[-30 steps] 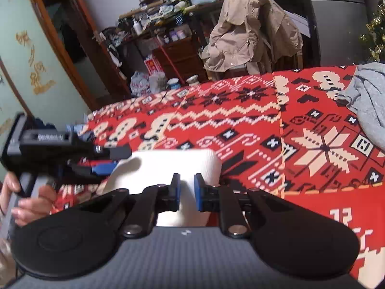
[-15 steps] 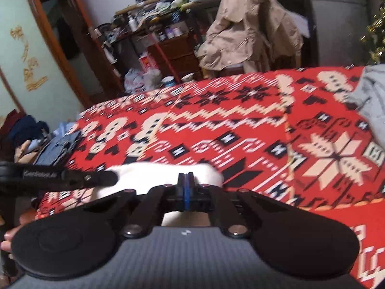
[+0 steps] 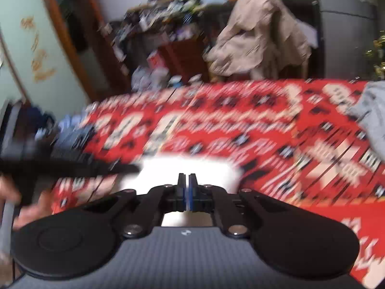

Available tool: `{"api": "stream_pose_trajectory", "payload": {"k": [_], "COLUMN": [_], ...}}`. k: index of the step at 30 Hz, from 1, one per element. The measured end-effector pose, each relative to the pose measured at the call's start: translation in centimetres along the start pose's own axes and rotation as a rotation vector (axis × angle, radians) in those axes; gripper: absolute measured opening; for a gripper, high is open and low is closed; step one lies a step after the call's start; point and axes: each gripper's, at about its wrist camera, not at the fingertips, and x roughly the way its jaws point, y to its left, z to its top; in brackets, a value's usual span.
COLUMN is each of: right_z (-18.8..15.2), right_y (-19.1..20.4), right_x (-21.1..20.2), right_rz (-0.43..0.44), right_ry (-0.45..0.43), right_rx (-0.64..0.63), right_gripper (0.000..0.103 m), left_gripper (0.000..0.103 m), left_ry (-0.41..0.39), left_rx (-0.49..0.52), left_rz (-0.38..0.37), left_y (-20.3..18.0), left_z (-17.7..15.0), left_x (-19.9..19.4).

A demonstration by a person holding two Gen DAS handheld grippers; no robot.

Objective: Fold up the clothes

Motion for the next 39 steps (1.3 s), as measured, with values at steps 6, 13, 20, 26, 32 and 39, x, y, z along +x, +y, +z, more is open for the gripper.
{"api": "stream_pose_trajectory", "payload": {"k": [6,13,20,26,32,39], "right_z": [-4.1,-3.6,-1.7,-1.7,-3.6,0.2], "right_y": [2.8,3.5,3.7,5.5,8.5,6.8], "right_x": [-3.0,-3.9,-0.4,0.7,-0.2,3.0], "right_rz": [-0.006,0.015,0.016,0.035,0.065,0.041], "right_ry": [0.032,0.007,0.005,0.028,0.063,0.054], "right_rx": [-0.035,-0.038,-0.029,-0.061,-0.142,-0.121], "right_gripper": [0.002,0.005,0.006,0.006,0.006,0.002], "left_gripper": [0.016,0.022,0.023,0.004,0.004,0.004], "left_ry": [0.004,0.012,0.044,0.020,0.005,0.016], "left_rx": [-0.038,-0.154,-0.164,-0.159,-0.153,-0.195], "left_rz": [-0.006,-0.119,-0.105,-0.088,-0.064,-0.079], "left_y": [0.6,2.0,2.0,1.9,2.1,2.7], "left_z": [0.0,-1.5,-4.9,-5.7,-6.0,-5.8], "left_x": [-0.2,-2.7,-3.8,-4.4,-4.9,-4.7]}}
